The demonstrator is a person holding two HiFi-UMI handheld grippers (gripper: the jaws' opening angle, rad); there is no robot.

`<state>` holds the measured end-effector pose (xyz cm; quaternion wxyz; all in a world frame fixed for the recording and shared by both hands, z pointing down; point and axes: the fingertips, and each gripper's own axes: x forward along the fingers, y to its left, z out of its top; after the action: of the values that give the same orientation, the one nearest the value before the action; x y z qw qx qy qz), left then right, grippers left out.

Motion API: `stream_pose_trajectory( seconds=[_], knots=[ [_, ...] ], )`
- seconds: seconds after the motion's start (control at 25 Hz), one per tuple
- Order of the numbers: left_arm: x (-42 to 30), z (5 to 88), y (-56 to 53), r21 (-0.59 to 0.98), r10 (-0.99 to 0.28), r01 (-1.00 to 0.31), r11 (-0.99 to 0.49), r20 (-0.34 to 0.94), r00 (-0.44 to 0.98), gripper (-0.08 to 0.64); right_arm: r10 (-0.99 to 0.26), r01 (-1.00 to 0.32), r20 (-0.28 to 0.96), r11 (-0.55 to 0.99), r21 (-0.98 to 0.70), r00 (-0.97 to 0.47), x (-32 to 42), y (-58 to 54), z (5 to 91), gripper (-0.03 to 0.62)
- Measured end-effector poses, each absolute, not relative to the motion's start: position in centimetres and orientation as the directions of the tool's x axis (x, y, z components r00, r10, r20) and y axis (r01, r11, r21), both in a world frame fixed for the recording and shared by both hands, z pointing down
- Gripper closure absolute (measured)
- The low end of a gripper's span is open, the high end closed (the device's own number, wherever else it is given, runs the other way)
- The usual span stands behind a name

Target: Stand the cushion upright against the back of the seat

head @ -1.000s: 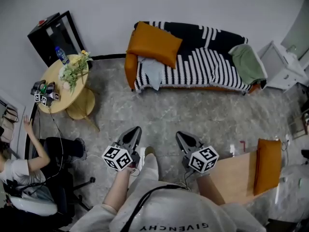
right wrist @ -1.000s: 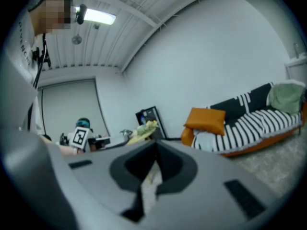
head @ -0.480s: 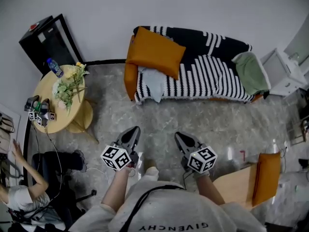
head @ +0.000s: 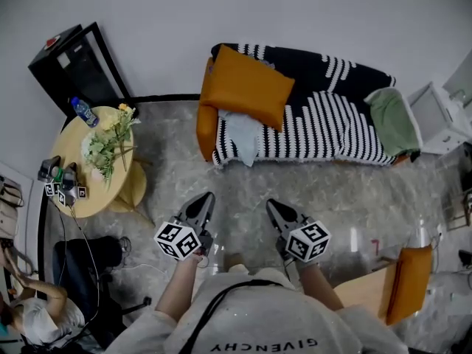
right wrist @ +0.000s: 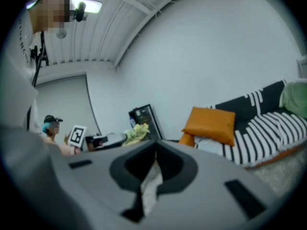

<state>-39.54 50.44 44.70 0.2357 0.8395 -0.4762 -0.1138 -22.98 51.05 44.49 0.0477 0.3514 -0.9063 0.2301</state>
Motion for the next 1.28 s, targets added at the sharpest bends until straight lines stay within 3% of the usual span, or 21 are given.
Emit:
stream_pose_trajectory(
  seconds=[0.52, 1.28],
  knots=[
    [-40.1, 45.9, 45.3, 0.532, -0.862, -0.742, -0.408, 0.044, 0.506, 0.535, -0.637, -0.686, 0.259, 0.646, -0.335, -0.726, -23.4, 44.5, 45.1, 0.574],
    [-41.0, 46.3, 27.8, 0.541, -0.877, -0.749, -0.382, 0.042, 0.478, 0.535, -0.563, -0.611, 0.241, 0.692, -0.384, -0.790, -25.8, 26.2, 45.6, 0.572]
  ],
)
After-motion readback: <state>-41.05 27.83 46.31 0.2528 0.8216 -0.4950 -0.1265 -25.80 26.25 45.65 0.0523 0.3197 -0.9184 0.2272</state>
